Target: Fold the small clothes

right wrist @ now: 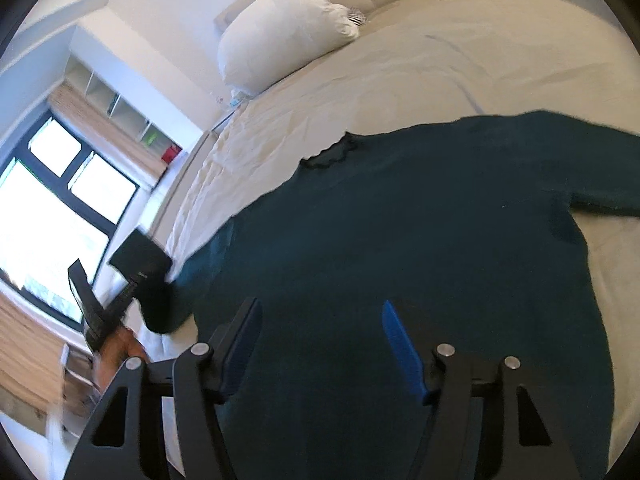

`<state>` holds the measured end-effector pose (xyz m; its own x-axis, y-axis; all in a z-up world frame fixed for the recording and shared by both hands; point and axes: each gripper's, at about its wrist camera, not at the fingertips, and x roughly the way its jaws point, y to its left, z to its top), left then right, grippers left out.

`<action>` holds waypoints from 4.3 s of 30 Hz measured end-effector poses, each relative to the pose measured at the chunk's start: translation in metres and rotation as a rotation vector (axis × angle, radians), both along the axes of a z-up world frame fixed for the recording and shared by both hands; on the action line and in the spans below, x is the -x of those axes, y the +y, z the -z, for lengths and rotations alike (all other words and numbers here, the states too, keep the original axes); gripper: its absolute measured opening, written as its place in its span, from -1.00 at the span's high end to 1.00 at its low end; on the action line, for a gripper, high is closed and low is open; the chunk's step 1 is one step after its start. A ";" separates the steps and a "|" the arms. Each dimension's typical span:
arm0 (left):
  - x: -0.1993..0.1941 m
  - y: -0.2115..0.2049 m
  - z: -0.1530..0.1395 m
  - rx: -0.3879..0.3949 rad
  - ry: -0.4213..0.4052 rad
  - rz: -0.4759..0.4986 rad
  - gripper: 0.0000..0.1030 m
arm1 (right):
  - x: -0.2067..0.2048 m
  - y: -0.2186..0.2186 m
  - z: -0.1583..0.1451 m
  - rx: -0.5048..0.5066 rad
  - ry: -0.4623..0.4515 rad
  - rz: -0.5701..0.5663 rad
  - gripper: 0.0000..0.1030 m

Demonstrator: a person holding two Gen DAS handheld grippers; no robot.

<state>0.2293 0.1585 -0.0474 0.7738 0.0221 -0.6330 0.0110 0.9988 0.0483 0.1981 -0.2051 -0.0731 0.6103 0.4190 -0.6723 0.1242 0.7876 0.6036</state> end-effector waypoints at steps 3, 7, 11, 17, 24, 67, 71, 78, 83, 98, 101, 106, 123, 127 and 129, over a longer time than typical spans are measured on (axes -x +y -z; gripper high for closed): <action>0.013 -0.092 0.042 -0.273 0.019 0.158 0.85 | -0.027 -0.009 0.011 -0.075 0.042 -0.027 -0.29; 0.021 -0.119 0.078 -0.416 0.022 0.184 0.85 | -0.072 -0.006 0.034 -0.265 0.104 -0.107 -0.29; 0.027 -0.114 0.089 -0.431 -0.005 0.168 0.85 | -0.120 0.021 0.070 -0.460 0.195 -0.188 -0.29; 0.032 -0.126 0.105 -0.495 -0.036 0.169 0.84 | -0.162 0.074 0.096 -0.586 0.278 -0.309 -0.29; 0.021 -0.125 0.093 -0.487 -0.028 0.165 0.82 | -0.181 0.114 0.101 -0.500 0.316 -0.425 0.55; -0.062 -0.011 0.044 0.312 0.172 0.048 0.17 | -0.153 -0.092 0.087 -0.053 0.231 -0.029 0.83; -0.069 -0.019 0.072 0.279 0.224 0.040 0.19 | -0.151 -0.095 0.085 -0.026 0.227 -0.020 0.83; -0.067 -0.021 0.080 0.231 0.232 0.055 0.20 | -0.152 -0.095 0.084 0.014 0.214 -0.014 0.84; -0.058 -0.023 0.074 0.245 0.205 0.060 0.20 | -0.148 -0.099 0.085 -0.006 0.201 0.001 0.85; -0.058 -0.040 0.084 0.125 0.214 0.074 0.20 | -0.152 -0.094 0.090 0.066 0.184 -0.005 0.87; -0.057 -0.041 0.090 0.113 0.201 0.082 0.17 | -0.147 -0.098 0.081 0.093 0.185 0.006 0.85; -0.056 -0.047 0.090 0.071 0.198 0.075 0.14 | -0.120 -0.083 0.028 0.128 0.034 0.044 0.74; -0.048 -0.031 0.077 0.231 0.188 0.072 -0.07 | 0.045 -0.282 0.056 -0.149 -0.099 0.576 -0.32; -0.031 -0.020 0.063 0.345 0.163 0.033 -0.26 | 0.136 -0.355 0.073 -0.252 -0.054 0.823 -0.40; -0.024 -0.022 0.061 0.370 0.169 0.034 -0.29 | 0.161 -0.376 0.089 -0.297 -0.012 0.908 -0.40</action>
<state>0.2529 0.1367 -0.1079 0.6547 -0.2548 -0.7117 0.0211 0.9473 -0.3197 0.0375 -0.5810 -0.1623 0.7927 -0.0652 -0.6061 0.6048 0.2082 0.7686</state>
